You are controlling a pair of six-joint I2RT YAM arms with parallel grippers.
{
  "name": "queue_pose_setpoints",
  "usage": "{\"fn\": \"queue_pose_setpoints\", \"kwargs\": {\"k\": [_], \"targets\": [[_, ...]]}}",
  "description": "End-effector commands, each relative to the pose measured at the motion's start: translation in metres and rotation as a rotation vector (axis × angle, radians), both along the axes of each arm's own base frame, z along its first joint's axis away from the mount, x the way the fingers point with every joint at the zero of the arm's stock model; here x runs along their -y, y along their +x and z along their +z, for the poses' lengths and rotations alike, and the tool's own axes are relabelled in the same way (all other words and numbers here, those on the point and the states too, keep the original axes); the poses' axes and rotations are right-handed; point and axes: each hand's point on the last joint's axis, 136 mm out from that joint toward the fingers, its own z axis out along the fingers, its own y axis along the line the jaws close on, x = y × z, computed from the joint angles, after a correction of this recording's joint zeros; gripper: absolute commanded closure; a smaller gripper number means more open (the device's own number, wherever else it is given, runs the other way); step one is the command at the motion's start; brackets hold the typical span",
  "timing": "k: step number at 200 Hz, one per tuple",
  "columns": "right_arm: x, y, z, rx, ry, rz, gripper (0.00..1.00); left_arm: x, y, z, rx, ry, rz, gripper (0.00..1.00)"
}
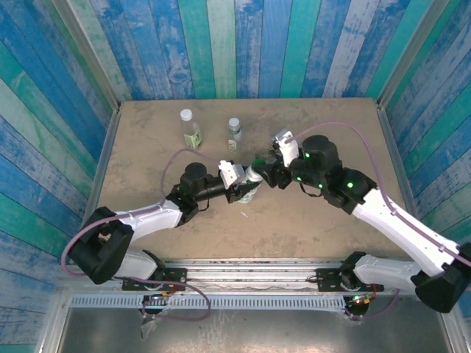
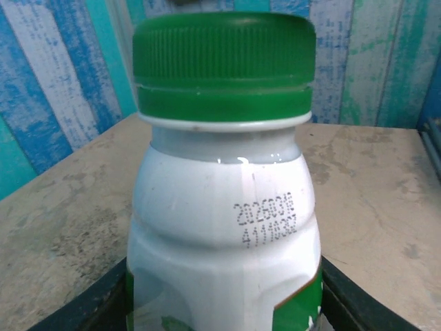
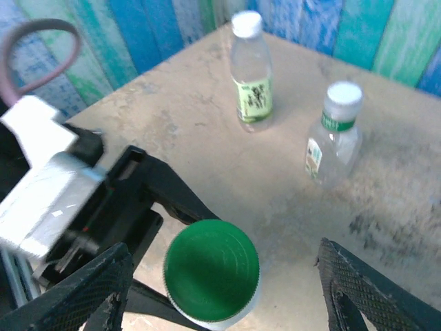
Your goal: Screw on the bottle caps
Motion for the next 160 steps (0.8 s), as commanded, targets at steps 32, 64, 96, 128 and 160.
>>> {"fn": "queue_pose_setpoints", "kwargs": {"k": [32,64,96,128,160], "targets": [[0.002,-0.064,0.028,0.266,0.008,0.433,0.27,0.007,-0.049,0.02,0.028,-0.051,-0.267,0.45],[-0.001,-0.067,0.02,0.22,0.006,0.503,0.27,0.007,-0.059,0.025,0.026,-0.057,-0.326,0.45],[-0.007,-0.062,0.007,0.164,-0.005,0.519,0.33,0.008,-0.065,0.029,0.022,-0.062,-0.363,0.45],[-0.01,-0.059,-0.005,0.112,-0.011,0.525,0.48,0.008,-0.066,0.032,0.023,-0.071,-0.368,0.45],[-0.012,-0.06,-0.008,0.084,-0.006,0.539,0.53,0.007,-0.066,0.034,0.025,-0.08,-0.365,0.45]]}}
